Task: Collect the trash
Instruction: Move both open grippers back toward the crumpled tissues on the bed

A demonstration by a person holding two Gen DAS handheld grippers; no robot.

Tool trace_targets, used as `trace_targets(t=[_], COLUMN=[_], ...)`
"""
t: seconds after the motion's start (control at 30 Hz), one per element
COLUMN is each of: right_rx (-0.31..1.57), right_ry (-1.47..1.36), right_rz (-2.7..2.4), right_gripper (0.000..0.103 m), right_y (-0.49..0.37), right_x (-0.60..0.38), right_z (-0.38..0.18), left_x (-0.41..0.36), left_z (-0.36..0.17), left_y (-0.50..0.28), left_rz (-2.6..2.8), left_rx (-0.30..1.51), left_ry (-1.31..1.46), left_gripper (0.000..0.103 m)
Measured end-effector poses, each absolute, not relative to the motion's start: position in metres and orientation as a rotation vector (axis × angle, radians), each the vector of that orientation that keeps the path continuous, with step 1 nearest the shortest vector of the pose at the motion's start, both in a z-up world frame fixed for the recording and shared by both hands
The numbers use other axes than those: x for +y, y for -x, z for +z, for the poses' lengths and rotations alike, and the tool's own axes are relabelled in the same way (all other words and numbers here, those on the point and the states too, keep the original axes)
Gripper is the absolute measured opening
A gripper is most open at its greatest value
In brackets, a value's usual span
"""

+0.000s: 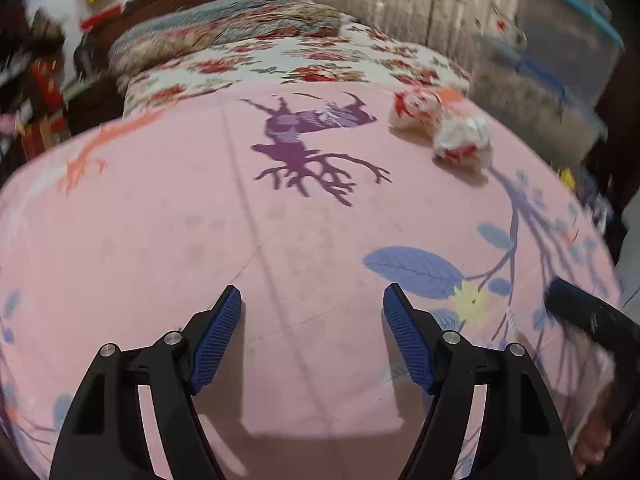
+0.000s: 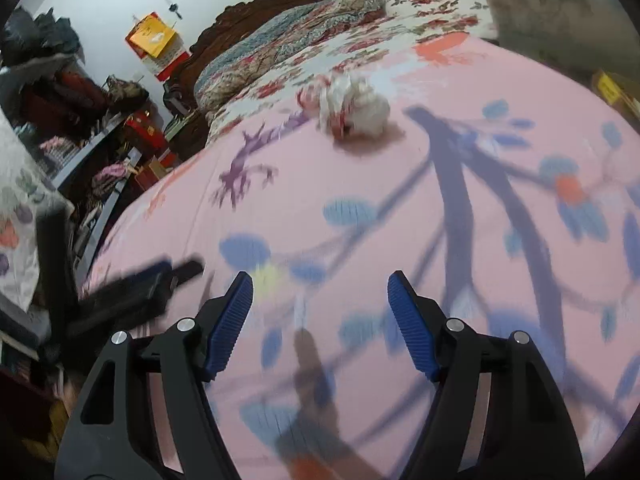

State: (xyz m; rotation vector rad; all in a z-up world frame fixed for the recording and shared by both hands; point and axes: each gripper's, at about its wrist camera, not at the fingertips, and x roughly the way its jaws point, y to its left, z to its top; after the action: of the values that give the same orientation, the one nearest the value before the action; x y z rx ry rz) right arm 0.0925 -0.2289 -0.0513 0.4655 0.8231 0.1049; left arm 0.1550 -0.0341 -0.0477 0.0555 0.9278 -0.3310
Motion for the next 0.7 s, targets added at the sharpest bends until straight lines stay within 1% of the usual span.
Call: trace_targets(t=[0.17,0.23,0.3,0.43,0.53,0.7], right_rx=[0.670,0.650,0.670,0.798,0.914,1.006], right_ry=[-0.465,-0.484,-0.511,-0.529,-0.492,-0.423], right_rz=[0.055,0.033,0.033,0.042,0.039,0.042], right_gripper=[0.072,0.072,0.072,0.072,0.072,0.073], right_y=[-0.153,-0.180,-0.213,-0.278,-0.314,-0.341], right_x=[-0.261,-0.275,-0.285,-0.292,-0.286,-0.273], right_z=[0.007,0.024,0.033,0.020,-0.003,-0.031], left_x=[-0.028,-0.031,-0.035,-0.036,-0.033,-0.026], left_z=[-0.044,-0.042,-0.040,-0.040,-0.040,-0.043], left_y=[-0.152,-0.148,-0.146,-0.148,-0.149,-0.155], left_rz=[-0.345,-0.354,-0.361,-0.368,-0.369,-0.369], left_rx=[0.911,0.891,0.873,0.868,0.874,0.900], left_ry=[-0.019,-0.031,-0.041,-0.044,-0.025,0.025], left_gripper=[0.070,0.070,0.070,0.070,0.070,0.070])
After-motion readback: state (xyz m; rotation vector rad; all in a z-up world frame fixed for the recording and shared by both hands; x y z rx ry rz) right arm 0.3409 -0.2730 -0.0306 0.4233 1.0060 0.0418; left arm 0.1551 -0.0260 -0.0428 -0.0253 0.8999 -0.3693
